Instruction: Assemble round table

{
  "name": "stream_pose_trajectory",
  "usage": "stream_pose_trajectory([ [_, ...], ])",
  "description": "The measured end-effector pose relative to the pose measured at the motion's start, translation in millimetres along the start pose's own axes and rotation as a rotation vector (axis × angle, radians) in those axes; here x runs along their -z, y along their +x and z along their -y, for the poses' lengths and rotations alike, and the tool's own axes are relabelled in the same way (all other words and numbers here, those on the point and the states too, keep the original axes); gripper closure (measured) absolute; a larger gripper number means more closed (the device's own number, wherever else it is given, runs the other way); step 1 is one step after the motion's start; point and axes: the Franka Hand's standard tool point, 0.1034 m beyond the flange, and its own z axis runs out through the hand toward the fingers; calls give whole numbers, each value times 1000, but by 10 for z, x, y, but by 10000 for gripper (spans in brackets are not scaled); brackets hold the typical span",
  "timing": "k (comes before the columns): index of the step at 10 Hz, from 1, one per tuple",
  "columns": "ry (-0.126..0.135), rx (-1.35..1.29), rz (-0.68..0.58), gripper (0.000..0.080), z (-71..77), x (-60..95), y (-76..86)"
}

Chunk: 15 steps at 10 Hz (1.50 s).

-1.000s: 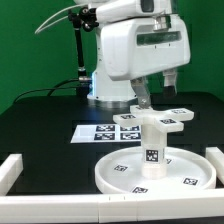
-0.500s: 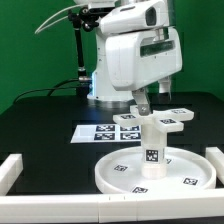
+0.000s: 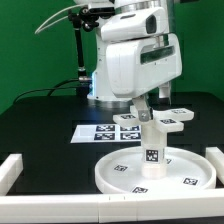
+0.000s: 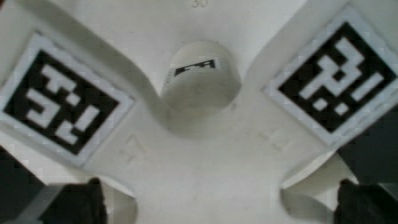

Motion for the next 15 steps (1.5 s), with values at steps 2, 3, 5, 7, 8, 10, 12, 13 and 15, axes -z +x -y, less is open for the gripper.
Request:
stream_pose_trajectory([
  [2, 1, 0, 1, 151, 3, -13, -5],
  [3, 3, 0, 1, 151, 11, -29, -5],
  [5, 2, 3, 1, 151, 21, -39, 6],
  [7, 4, 2, 2, 254, 19, -44, -2],
  [8, 3, 0, 2, 363, 9, -40, -10],
  [10, 3, 0, 2, 362, 10, -41, -12],
  [12, 3, -15, 2, 362, 10, -41, -12],
  [13, 3, -15, 2, 362, 10, -41, -12],
  [15, 10, -202, -9, 361, 2, -41, -28],
])
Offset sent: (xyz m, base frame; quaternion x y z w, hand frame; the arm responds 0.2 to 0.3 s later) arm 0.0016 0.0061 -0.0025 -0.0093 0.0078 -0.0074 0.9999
